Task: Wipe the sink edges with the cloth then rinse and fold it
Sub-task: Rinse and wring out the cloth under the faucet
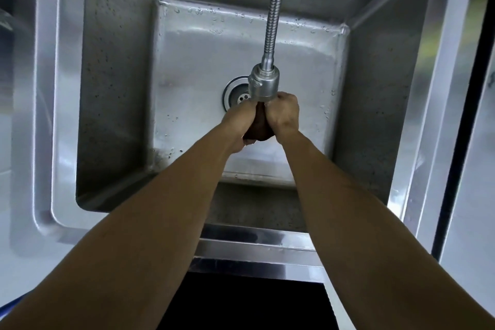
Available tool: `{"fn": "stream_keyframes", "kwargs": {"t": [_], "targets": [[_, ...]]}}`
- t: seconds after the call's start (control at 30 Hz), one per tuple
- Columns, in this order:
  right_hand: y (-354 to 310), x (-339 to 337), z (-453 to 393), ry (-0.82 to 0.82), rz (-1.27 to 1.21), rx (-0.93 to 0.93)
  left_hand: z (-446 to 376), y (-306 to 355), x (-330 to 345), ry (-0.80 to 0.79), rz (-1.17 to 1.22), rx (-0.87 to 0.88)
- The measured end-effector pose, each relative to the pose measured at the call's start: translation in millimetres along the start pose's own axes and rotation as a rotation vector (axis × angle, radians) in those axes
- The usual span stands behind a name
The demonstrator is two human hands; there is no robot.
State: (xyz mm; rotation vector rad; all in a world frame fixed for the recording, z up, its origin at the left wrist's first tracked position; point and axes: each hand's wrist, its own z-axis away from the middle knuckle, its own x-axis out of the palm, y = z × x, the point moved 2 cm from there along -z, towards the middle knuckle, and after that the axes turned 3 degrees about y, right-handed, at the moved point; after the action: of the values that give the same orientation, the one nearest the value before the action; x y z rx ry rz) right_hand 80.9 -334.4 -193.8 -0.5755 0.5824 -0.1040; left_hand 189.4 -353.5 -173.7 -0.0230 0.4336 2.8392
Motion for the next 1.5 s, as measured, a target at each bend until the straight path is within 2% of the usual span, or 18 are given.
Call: {"fn": "stream_keyframes", "kwargs": {"t": [0.07,0.13,0.2,0.27,0.37,0.5,0.7,0.83,0.93,1.03,1.13,1.3,1.43,1.5], "targets": [[-1,-3,9,-0.049,-0.140,0.083,1,4,-4,-0.073,0.112,0.020],[1,-8,28,-0.174,-0.267,0.156,4,8,-11,-0.160,0.173,0.013],[5,-18,51,-0.336,-0.308,0.164,1,5,-24,-0.169,0.141,-0.009],[12,-29,64,-0.427,-0.210,0.083,-2,-1,-40,-0.143,-0.001,0.003],[18,-43,76,-0.356,0.024,-0.141,3,-5,-66,-0.093,-0.271,0.087],[3,-56,88,-0.226,0.055,-0.345,15,4,-92,-0.087,-0.436,0.217],[-16,-71,99,-0.194,0.026,-0.473,64,29,-94,-0.226,-0.379,0.417],[-31,-65,118,-0.281,0.174,-0.570,101,41,-82,-0.335,-0.305,0.506],[-38,-62,124,-0.206,0.212,-0.616,116,47,-76,-0.377,-0.334,0.530],[-41,-65,126,-0.120,0.131,-0.631,114,51,-82,-0.228,-0.454,0.607],[-46,-71,130,-0.131,0.071,-0.681,106,56,-88,-0.042,-0.534,0.739],[-54,-83,125,-0.188,0.119,-0.704,99,82,-86,0.015,-0.559,0.826],[-66,-91,118,-0.181,0.137,-0.833,97,118,-74,0.079,-0.556,0.935],[-74,-92,114,-0.196,0.123,-0.832,98,133,-65,0.088,-0.530,0.982]]}}
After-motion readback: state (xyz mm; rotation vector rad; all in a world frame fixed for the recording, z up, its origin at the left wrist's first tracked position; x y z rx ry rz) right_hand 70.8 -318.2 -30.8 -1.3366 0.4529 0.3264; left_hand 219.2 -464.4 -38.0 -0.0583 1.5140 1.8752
